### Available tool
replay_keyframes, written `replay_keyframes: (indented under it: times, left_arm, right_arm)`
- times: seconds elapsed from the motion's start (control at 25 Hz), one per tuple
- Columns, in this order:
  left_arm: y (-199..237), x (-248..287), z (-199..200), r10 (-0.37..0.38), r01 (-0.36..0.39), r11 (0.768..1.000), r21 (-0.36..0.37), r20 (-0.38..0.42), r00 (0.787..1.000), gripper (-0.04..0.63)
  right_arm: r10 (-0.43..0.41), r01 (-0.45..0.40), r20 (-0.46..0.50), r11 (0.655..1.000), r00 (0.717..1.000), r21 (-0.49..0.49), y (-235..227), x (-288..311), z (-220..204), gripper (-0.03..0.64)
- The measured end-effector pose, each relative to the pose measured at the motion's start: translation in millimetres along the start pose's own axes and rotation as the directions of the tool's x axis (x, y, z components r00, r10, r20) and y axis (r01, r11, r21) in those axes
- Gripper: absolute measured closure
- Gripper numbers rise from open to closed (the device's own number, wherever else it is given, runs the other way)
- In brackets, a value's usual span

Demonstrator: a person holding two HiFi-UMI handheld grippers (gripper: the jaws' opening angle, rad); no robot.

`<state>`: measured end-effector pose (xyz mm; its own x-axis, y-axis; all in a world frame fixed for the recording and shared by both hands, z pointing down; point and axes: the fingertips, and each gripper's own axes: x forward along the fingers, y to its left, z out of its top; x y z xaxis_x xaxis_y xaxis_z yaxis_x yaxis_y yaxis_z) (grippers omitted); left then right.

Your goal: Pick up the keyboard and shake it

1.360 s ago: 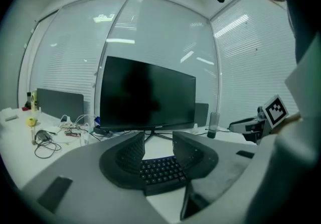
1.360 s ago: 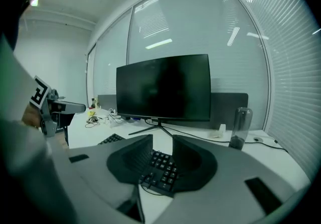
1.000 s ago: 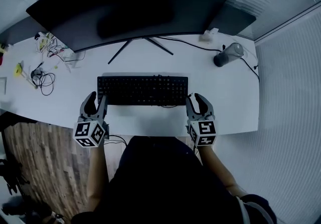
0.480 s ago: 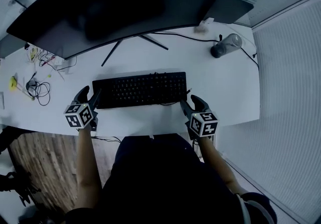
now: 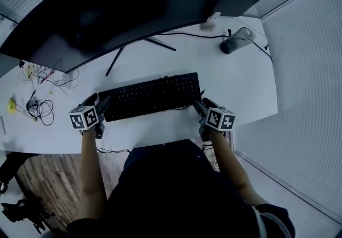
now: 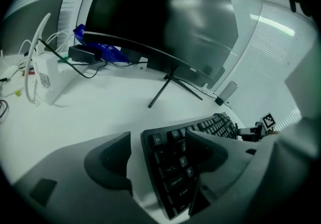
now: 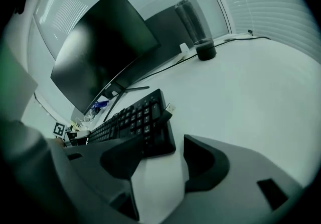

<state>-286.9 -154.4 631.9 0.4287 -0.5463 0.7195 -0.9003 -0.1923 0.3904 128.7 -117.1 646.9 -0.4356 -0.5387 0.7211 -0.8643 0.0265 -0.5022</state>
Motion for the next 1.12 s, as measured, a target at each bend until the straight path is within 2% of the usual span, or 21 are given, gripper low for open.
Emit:
replay_keyframes:
  times: [0.12,0.36,0.56,0.72,0.96,1.12]
  left_arm:
    - [2.0,2.7,-1.1,-0.024,0.024,0.999,-0.025,-0.008,1.000,0.275]
    - [-1.2,7.6,1.7,-0.077,0.077,0.997,0.000,-0.018,0.997,0.275]
    - [-7.8,11.8,-2.4,-0.124,0.123,0.992,-0.022,-0.021,0.992,0.276]
    - [-8.1,14.8,-0.8,-0.128,0.128,0.991,-0.036,-0.011,0.992,0.276]
    - [-6.4,17.7,-1.2,-0.116,0.111,0.992,-0.062,-0.087,0.989,0.287]
    - [-6.5,17.8,-2.3,-0.102,0.096,0.993,-0.071,-0.091,0.991,0.293]
  right_arm:
    - [-0.004,0.004,-0.006,1.000,1.000,0.001,-0.3,0.3,0.1,0.377]
    - [-0.028,0.028,-0.038,1.000,0.999,-0.002,4.3,3.7,-0.8,0.386]
    - [-0.052,0.053,-0.053,0.998,0.997,0.033,4.0,5.9,-0.8,0.395]
    - [-0.063,0.067,-0.097,0.997,0.993,0.032,4.8,6.2,-1.0,0.403]
    - [-0.075,0.078,-0.138,0.997,0.988,0.014,5.0,7.5,-1.5,0.408]
    - [-0.072,0.074,-0.130,0.997,0.989,0.014,4.3,7.7,-2.0,0.408]
